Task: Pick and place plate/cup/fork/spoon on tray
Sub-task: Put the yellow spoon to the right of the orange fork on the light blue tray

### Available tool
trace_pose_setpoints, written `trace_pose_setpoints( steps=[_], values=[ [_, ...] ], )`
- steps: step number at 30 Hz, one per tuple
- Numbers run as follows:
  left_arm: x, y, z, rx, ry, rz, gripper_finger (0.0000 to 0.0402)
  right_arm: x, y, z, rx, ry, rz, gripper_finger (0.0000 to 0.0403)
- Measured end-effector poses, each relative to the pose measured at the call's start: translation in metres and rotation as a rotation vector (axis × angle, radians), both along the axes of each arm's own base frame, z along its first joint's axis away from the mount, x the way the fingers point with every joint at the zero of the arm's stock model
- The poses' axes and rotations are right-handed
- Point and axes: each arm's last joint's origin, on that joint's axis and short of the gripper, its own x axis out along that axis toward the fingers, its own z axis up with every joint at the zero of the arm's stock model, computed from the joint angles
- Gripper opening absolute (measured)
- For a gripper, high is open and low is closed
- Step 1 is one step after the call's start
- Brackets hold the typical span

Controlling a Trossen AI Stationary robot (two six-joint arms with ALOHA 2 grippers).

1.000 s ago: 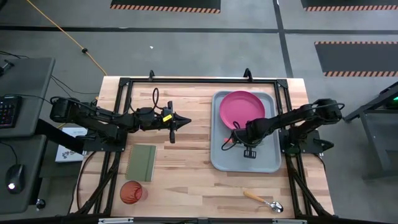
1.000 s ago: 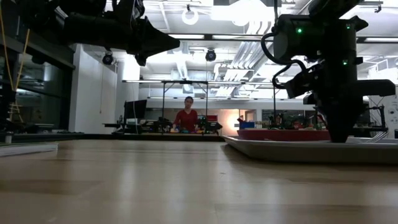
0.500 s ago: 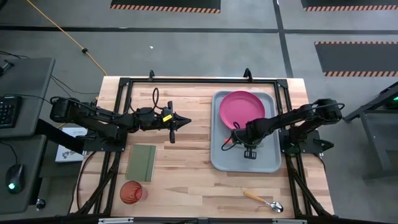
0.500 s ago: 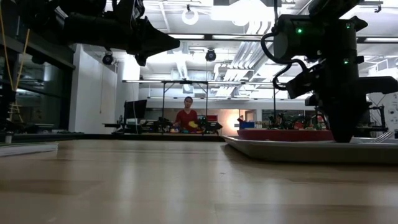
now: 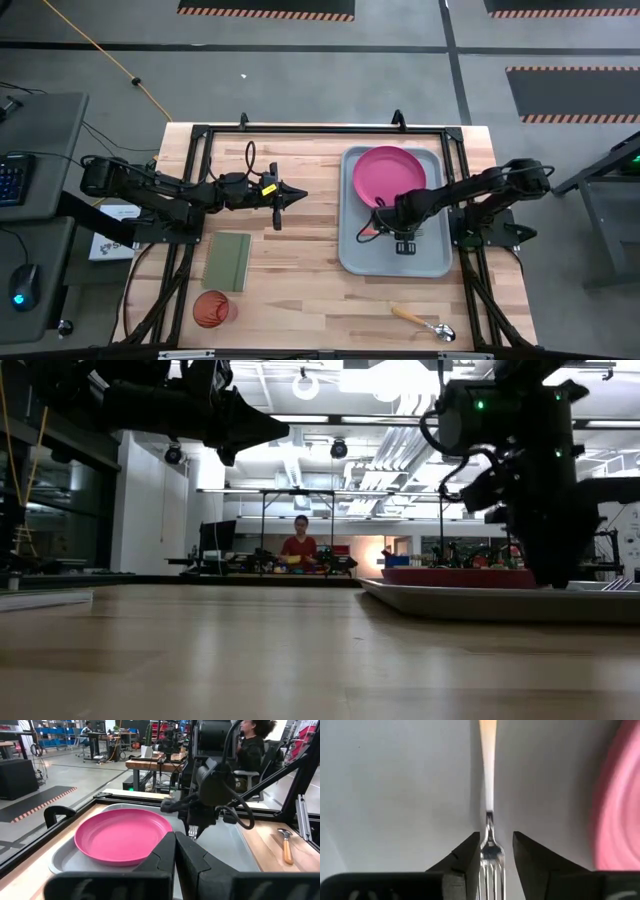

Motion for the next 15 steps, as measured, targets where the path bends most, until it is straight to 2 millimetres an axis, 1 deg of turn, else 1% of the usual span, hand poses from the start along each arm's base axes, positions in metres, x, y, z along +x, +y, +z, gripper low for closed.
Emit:
trace_pose_setpoints(
  steps=[3,6,8,11,15],
  values=[
    [0.0,0.0,0.0,0.0,0.0,0.0,0.0,-0.001,-0.001,0.017,-0.046,0.015,-0.061,0.0113],
    [0.0,0.0,0.0,0.001,0.0,0.0,0.0,-0.003,0.004,0.038,-0.034,-0.063,-0.135,0.0125],
    [0.0,0.0,0.0,0.0,0.0,0.0,0.0,-0.01,0.011,0.05,-0.002,-0.116,-0.205,0.0136],
    [0.0,0.0,0.0,0.0,0.0,0.0,0.0,-0.023,0.026,0.066,0.053,-0.183,-0.318,0.0156],
    [0.0,0.0,0.0,0.0,0.0,0.0,0.0,-0.042,0.057,0.081,0.182,-0.225,-0.427,0.0184]
  ],
)
